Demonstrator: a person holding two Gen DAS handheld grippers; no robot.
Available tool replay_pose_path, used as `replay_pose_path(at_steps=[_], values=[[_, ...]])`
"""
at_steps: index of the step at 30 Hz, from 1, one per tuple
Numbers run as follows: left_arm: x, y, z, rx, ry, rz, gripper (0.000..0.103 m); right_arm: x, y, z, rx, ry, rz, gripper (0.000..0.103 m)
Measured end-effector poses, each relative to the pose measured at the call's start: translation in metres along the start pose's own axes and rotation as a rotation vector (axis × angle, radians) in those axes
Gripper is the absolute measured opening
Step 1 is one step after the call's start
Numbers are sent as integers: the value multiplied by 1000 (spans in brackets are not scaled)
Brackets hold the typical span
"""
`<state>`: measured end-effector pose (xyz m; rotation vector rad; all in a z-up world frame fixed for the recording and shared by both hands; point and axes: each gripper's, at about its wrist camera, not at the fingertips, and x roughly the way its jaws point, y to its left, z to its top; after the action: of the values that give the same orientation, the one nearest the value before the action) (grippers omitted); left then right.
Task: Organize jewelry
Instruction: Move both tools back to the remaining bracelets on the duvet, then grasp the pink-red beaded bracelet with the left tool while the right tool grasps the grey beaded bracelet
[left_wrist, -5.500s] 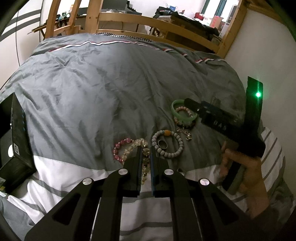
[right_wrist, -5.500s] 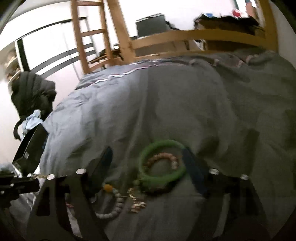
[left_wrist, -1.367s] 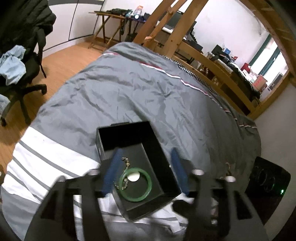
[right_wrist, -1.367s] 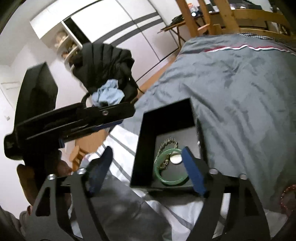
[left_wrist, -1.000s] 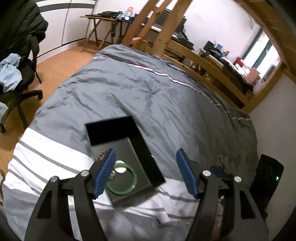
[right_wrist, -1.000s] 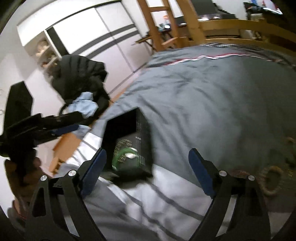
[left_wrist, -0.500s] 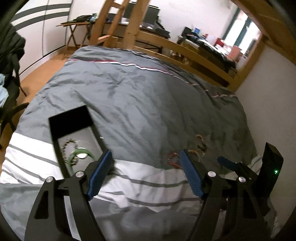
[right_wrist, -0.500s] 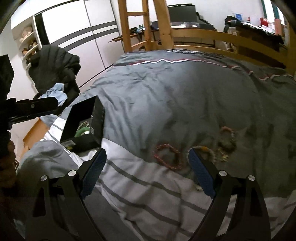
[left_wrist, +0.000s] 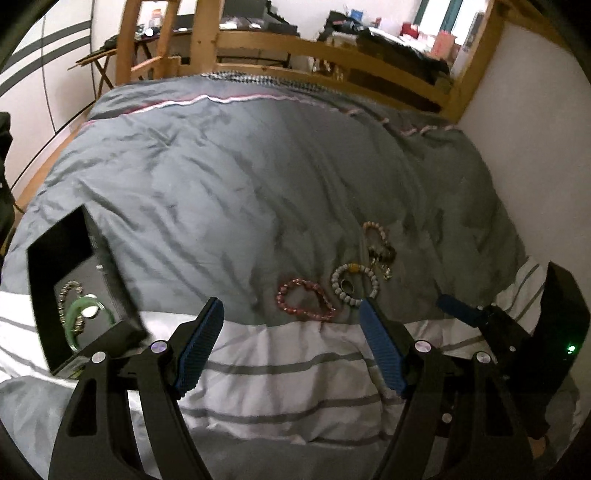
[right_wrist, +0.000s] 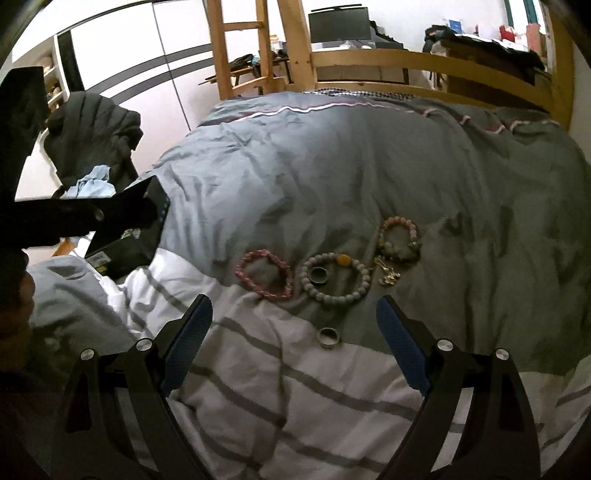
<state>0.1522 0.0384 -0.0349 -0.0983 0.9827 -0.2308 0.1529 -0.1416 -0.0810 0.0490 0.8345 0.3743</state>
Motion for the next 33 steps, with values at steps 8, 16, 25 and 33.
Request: replay_pose_path(at_steps=[8, 16, 25, 33], values=[[61, -3, 4, 1, 65, 24, 72, 41, -23, 1, -22, 25, -16, 81], [110, 4, -3, 11, 155, 61, 37, 83, -44, -4, 14, 0, -24, 59], [125, 6, -6, 14, 183, 117, 11, 101, -51, -15, -6, 34, -137, 19], [105, 2, -9, 20, 108, 92, 7, 81, -60, -12, 56, -52, -100, 9]])
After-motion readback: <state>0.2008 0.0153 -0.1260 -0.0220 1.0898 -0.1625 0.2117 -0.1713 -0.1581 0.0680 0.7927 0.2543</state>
